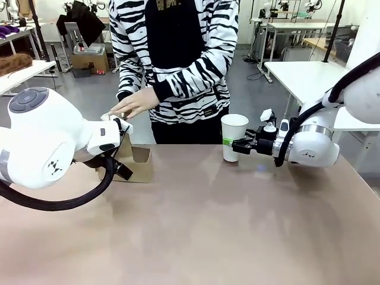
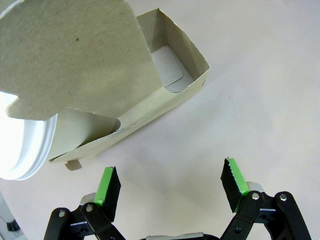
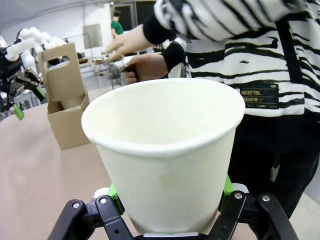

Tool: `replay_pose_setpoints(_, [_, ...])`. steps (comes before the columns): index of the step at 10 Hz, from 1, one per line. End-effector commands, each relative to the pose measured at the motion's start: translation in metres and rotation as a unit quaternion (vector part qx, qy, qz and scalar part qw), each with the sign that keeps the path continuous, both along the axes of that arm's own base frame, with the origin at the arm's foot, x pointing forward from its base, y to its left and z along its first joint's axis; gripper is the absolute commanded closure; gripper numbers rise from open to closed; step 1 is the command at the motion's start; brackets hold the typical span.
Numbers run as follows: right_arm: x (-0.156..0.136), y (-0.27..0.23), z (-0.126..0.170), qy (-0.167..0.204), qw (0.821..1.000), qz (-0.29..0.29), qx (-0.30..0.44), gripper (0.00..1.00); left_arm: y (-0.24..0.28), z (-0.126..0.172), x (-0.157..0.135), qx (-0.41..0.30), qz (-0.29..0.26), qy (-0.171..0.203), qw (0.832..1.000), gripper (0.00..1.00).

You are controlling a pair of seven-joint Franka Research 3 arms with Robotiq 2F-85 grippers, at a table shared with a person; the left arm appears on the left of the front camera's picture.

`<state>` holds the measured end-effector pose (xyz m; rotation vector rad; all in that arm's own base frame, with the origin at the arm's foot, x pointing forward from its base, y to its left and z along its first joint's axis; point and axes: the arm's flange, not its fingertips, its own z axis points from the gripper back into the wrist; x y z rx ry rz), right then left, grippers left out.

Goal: Pour a drink into a cup and package it in a carrier.
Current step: When a person places the Paper Cup Lid on the 600 ml Paper Cup , lift the 600 ml Paper Cup.

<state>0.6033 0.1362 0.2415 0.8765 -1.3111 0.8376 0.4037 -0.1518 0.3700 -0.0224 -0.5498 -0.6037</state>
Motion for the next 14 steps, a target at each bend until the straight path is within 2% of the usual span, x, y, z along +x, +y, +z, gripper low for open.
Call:
replay_pose_setpoints(1, [0.0005,0.0015,0.0012,-0.001,1.0,0.0,0.0,0.2,0.0001,0.0004,-0.0002,-0.001,0.0,0.0,1.0,0.0])
replay_pose_setpoints(14, [0.0005,0.0015,0.0012,-0.001,1.0,0.0,0.0,0.2,0.0001,0.0004,-0.0002,-0.001,0.0,0.0,1.0,0.0])
